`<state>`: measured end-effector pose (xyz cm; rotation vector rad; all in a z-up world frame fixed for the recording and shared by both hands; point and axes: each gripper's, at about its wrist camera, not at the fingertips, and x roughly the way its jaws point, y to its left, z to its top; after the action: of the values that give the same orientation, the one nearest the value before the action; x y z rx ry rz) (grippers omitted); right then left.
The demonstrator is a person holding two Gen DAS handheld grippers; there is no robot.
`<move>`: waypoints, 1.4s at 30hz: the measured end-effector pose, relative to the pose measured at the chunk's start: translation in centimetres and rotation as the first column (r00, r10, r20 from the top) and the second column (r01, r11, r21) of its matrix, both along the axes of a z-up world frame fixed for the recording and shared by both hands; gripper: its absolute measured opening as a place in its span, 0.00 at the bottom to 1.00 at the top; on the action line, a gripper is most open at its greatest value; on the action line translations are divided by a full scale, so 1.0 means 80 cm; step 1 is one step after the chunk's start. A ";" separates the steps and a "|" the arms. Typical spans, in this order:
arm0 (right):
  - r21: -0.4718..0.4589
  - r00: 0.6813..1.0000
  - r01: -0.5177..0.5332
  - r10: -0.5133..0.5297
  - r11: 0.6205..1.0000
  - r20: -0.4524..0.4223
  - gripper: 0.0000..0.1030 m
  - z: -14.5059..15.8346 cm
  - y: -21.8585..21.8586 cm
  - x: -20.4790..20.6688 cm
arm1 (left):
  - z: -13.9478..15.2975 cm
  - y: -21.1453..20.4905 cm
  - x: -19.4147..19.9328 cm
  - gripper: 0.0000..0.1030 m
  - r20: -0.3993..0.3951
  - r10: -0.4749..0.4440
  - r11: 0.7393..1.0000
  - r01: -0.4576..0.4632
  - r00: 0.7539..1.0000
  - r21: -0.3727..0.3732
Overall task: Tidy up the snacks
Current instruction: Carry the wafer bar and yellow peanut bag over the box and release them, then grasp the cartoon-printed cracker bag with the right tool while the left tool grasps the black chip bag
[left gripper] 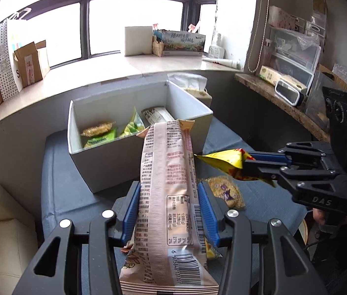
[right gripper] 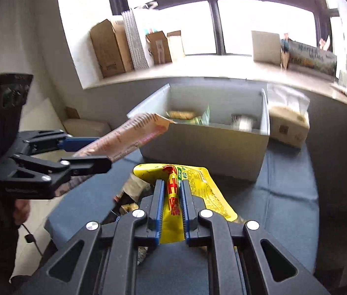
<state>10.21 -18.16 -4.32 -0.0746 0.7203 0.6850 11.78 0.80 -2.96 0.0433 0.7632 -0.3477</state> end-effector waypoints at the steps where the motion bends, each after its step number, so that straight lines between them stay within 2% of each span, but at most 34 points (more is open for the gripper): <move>1: 0.001 1.000 -0.006 0.006 1.000 0.018 0.12 0.009 0.000 0.001 | 0.008 0.002 0.003 0.50 0.014 0.010 1.000 -0.010 1.000 -0.005; 5: 0.016 0.996 -0.012 0.010 1.000 0.093 0.12 0.054 0.002 0.021 | 0.037 0.010 0.032 0.50 0.067 0.055 0.998 -0.054 0.996 -0.016; 8: 0.029 0.993 -0.010 0.006 1.000 0.118 0.12 0.081 0.005 0.058 | 0.055 0.017 0.069 0.50 0.100 0.107 0.994 -0.104 0.989 -0.038; 12: 0.060 0.998 0.000 -0.004 0.998 0.066 0.12 0.098 0.014 0.136 | 0.059 0.030 0.139 0.50 0.079 0.184 0.982 -0.179 0.980 -0.065; 17: 0.044 0.999 0.016 -0.015 0.999 -0.040 0.12 0.067 0.037 0.231 | 0.019 0.042 0.226 0.50 0.011 0.283 0.958 -0.283 0.959 -0.047; 21: 0.010 0.992 0.027 -0.026 1.000 -0.122 0.14 0.025 0.044 0.276 | -0.023 0.045 0.269 0.51 -0.032 0.318 0.948 -0.318 0.947 0.018; 22: 0.018 0.988 0.029 -0.025 0.999 -0.154 0.20 0.017 0.042 0.285 | -0.029 0.044 0.273 0.53 -0.039 0.320 0.947 -0.319 0.947 0.026; 23: 0.027 0.984 0.040 -0.034 0.999 -0.176 0.28 0.010 0.039 0.292 | -0.034 0.044 0.276 0.62 -0.041 0.326 0.945 -0.325 0.944 0.034; 24: 0.030 0.982 0.057 -0.051 0.998 -0.182 0.57 0.007 0.034 0.296 | -0.036 0.044 0.276 0.75 -0.041 0.325 0.946 -0.323 0.945 0.036; 25: 0.042 0.981 0.072 -0.063 0.996 -0.186 0.93 0.005 0.029 0.298 | -0.037 0.045 0.274 0.82 -0.034 0.321 0.947 -0.321 0.946 0.029; 26: 0.067 0.979 0.088 -0.074 0.994 -0.192 1.00 0.005 0.022 0.298 | -0.035 0.045 0.270 0.92 -0.021 0.323 0.946 -0.322 0.946 0.028; 29: 0.135 0.976 0.121 -0.093 0.983 -0.197 1.00 0.013 0.003 0.292 | -0.021 0.046 0.251 0.96 0.008 0.309 0.951 -0.309 0.951 0.020; 34: 0.099 0.989 0.110 -0.099 0.989 -0.105 1.00 0.037 -0.004 0.253 | 0.000 0.046 0.213 0.98 0.022 0.301 0.953 -0.301 0.953 0.013; 37: 0.090 0.995 0.089 -0.085 0.992 -0.043 1.00 0.047 -0.010 0.210 | 0.010 0.048 0.172 0.99 0.037 0.303 0.953 -0.303 0.952 0.005; 41: 0.132 0.992 0.117 -0.121 0.984 0.025 1.00 0.026 -0.032 0.134 | 0.006 0.046 0.097 1.00 0.076 0.321 0.946 -0.323 0.944 0.023; 42: 0.132 0.991 0.127 -0.131 0.983 0.020 1.00 0.016 -0.035 0.116 | 0.001 0.046 0.080 1.00 0.080 0.322 0.945 -0.325 0.943 0.031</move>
<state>19.53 -20.98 -3.04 0.0818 0.6456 0.6039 18.18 4.46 -2.91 -0.0286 0.6907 -0.0152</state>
